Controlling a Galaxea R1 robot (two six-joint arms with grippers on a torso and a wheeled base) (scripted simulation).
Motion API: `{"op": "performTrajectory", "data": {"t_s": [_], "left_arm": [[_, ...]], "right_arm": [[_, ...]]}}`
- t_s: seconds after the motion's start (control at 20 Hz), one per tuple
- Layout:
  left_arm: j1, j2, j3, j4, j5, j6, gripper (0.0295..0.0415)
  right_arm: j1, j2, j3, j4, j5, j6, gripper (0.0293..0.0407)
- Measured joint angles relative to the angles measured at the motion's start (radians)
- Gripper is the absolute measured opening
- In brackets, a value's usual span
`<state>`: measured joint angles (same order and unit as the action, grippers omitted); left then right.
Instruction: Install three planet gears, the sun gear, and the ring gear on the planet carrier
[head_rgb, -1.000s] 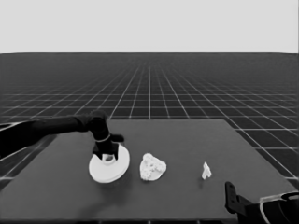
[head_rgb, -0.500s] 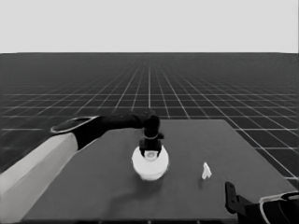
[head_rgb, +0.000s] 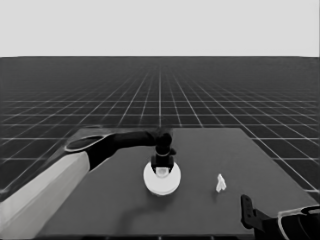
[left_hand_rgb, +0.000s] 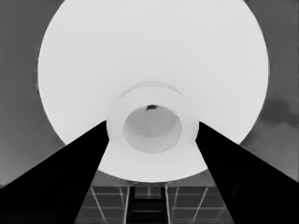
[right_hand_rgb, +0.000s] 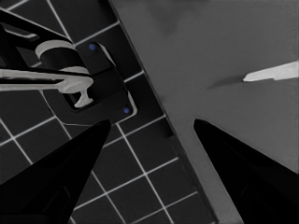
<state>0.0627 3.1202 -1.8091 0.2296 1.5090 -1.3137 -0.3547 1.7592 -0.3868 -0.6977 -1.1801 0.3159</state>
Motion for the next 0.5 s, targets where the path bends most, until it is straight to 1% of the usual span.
{"op": "performTrajectory", "data": {"t_s": [0.5], "left_arm": [[0.001, 0.0, -0.002, 0.003, -0.002, 0.041, 0.0348]], "right_arm": [[0.0, 0.0, 0.0, 0.0, 0.0, 0.0, 0.0385]]}}
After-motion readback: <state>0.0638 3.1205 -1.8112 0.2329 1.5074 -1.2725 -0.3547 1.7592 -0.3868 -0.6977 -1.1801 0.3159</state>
